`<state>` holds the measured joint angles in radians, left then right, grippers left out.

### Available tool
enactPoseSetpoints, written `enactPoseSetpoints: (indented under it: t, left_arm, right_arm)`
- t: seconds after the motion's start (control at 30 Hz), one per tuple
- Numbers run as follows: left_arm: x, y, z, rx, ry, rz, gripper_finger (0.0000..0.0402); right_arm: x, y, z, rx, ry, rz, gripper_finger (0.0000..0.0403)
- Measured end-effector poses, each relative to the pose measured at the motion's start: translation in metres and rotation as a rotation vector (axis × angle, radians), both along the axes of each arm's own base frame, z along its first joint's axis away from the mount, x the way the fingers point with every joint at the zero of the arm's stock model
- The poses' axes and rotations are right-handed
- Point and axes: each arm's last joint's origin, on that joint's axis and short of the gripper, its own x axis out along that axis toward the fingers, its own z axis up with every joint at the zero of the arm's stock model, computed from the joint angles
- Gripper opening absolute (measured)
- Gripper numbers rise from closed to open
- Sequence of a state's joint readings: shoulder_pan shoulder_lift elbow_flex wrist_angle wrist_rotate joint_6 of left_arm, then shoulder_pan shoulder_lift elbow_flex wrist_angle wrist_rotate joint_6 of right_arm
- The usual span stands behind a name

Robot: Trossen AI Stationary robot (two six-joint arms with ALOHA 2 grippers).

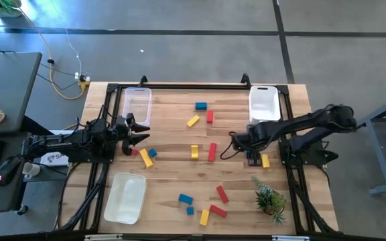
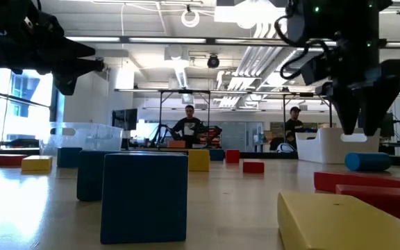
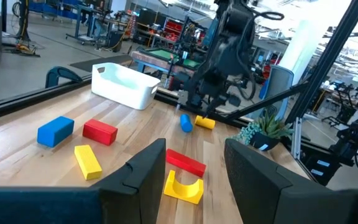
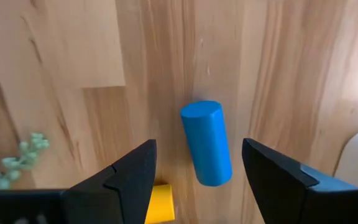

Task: Sort & place blocks by color
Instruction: Put the blue block into the top white bin

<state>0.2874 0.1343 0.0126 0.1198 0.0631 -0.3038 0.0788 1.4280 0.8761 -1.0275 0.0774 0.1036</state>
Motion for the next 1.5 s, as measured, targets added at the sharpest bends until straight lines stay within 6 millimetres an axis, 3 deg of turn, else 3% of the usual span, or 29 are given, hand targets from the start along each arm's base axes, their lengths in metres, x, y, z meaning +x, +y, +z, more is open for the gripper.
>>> enactPoseSetpoints:
  t: [0.77, 0.9, 1.1, 1.5]
  left_arm:
    - [0.0, 0.0, 0.0, -0.01, -0.003, 0.0, 0.0152]
    - [0.0, 0.0, 0.0, -0.059, -0.014, 0.0, 0.0152]
    - [0.0, 0.0, 0.0, -0.102, -0.023, 0.0, 0.0152]
    - [0.0, 0.0, 0.0, -0.11, -0.025, 0.0, 0.0152]
  right_arm:
    - [0.018, 0.001, -0.055, -0.045, 0.228, -0.008, 0.0223]
    - [0.019, 0.001, -0.058, -0.022, 0.242, -0.012, 0.0192]
    - [0.02, 0.001, -0.058, -0.019, 0.233, -0.088, 0.0104]
    - [0.022, -0.011, -0.049, -0.015, 0.192, -0.334, 0.0104]
